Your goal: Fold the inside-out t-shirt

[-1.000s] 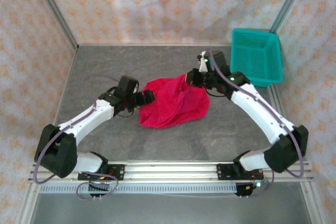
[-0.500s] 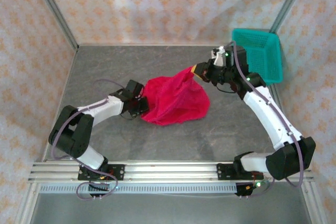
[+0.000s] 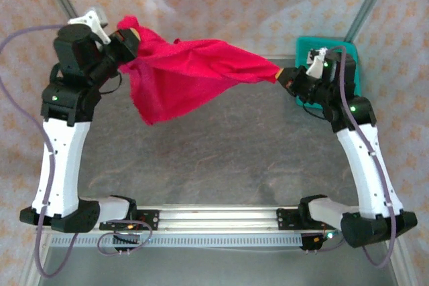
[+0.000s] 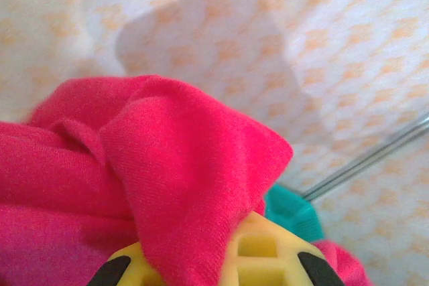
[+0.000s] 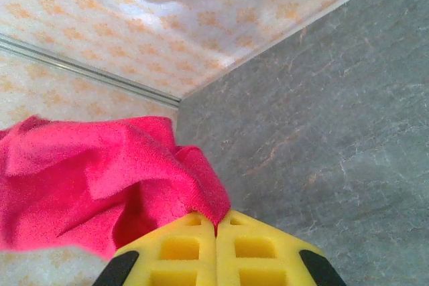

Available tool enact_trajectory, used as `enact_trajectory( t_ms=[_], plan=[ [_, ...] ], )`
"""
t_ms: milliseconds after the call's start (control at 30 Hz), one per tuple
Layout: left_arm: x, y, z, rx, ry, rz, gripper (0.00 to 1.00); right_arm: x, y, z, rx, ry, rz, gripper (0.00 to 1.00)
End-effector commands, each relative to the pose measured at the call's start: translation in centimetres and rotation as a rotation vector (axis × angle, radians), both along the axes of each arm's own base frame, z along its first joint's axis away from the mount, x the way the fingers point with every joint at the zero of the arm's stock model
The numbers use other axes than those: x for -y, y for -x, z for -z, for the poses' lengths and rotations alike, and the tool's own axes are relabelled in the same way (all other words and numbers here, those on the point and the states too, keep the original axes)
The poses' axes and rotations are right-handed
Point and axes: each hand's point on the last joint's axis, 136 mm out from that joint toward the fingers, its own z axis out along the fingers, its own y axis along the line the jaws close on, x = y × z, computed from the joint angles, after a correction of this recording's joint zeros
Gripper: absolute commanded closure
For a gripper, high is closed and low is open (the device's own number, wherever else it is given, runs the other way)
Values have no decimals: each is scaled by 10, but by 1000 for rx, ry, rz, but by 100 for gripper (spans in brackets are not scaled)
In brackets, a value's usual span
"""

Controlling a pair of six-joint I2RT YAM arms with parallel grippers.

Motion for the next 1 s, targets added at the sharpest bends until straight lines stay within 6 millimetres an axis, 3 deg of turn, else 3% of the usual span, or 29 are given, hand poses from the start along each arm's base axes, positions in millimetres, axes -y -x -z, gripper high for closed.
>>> enact_trajectory(
  t_ms=[0, 133, 267, 367, 400, 467, 500, 567, 700, 800, 967],
  plan=[
    [31, -48, 83, -242, -30, 118, 100, 7, 3, 20, -43, -3, 49, 100],
    [74, -82, 151, -378, -52, 216, 100, 12, 4, 84, -165, -8, 100, 100],
    [122, -111, 246, -556, -101, 289, 100, 20, 9, 173, -321, -20, 174, 100],
    [143, -130, 319, -691, -131, 312, 100, 38, 17, 220, -393, 54, 265, 100],
    [145, -134, 334, -727, -138, 311, 89, 47, 19, 229, -402, 98, 303, 100],
    [137, -136, 347, -770, -163, 277, 50, 66, 24, 240, -414, 191, 371, 100],
    [131, -136, 346, -762, -192, 280, 44, 75, 26, 242, -411, 244, 398, 97],
    [115, -127, 341, -764, -214, 255, 32, 87, 28, 241, -403, 322, 420, 74],
    [61, -86, 329, -800, -312, 169, 30, 104, 27, 234, -388, 463, 437, 41],
    [31, -44, 346, -878, -372, 132, 32, 97, 18, 229, -367, 493, 377, 38],
    [10, 22, 388, -982, -377, 122, 42, 57, 4, 246, -427, 455, 155, 38]
  ],
)
